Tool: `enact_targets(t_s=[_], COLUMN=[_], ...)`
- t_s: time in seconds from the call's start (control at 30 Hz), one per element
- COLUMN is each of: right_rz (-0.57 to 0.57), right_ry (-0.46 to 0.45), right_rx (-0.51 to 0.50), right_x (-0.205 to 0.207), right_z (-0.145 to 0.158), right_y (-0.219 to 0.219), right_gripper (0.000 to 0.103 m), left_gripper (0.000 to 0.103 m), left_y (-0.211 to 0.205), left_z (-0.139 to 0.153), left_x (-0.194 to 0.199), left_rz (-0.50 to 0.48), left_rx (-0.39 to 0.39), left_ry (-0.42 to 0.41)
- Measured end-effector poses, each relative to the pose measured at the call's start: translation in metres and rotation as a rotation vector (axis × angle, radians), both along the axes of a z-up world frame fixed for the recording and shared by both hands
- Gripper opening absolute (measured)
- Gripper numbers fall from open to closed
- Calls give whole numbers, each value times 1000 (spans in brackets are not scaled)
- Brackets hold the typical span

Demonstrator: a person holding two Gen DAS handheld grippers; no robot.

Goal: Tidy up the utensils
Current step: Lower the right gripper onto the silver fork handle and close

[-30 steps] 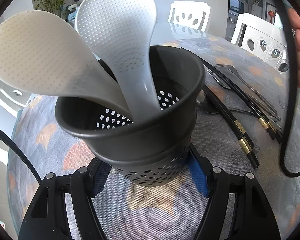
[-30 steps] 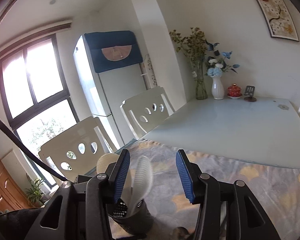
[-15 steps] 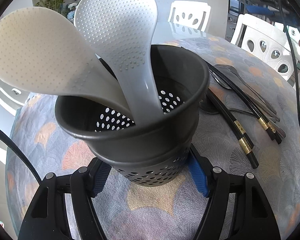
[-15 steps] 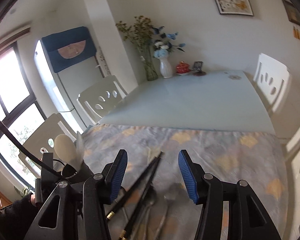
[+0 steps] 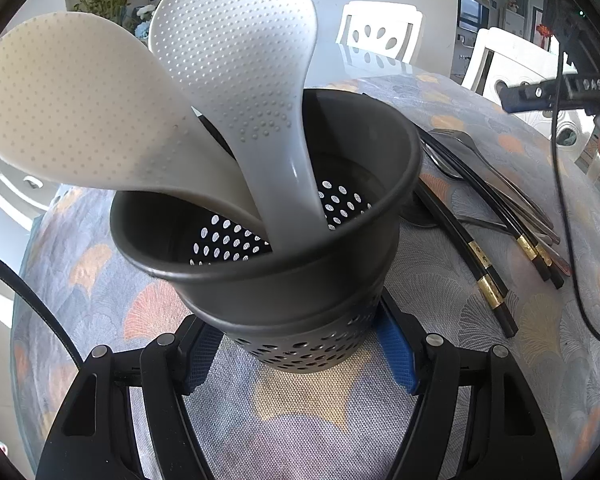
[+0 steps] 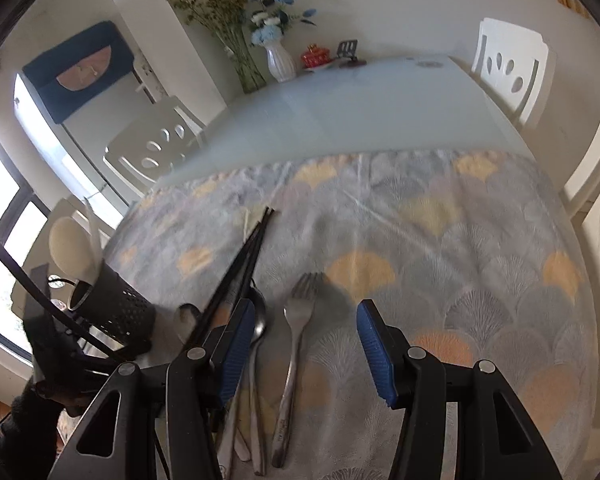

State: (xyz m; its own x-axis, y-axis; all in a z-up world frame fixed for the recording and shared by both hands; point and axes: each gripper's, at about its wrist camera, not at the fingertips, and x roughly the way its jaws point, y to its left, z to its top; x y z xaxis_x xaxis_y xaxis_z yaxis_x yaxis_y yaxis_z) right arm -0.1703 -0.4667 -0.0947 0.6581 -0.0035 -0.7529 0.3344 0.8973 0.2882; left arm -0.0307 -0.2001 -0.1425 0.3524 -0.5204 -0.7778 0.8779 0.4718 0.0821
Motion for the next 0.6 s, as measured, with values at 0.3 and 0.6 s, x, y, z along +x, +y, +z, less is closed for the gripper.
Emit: enact_targets(t_s=[0.3, 0.6], right_rz=[-2, -4], right_ry=[106, 129], right_rx=[-124, -70], right_x=[15, 33], right_z=[-19, -29], right_y=[13, 13], right_gripper=[50, 41], left_gripper=[70, 70], left_y=[0, -1], left_z=[0, 1], left_x=[0, 0], left_rz=[0, 0], left_rx=[0, -2], left_ry=[0, 4])
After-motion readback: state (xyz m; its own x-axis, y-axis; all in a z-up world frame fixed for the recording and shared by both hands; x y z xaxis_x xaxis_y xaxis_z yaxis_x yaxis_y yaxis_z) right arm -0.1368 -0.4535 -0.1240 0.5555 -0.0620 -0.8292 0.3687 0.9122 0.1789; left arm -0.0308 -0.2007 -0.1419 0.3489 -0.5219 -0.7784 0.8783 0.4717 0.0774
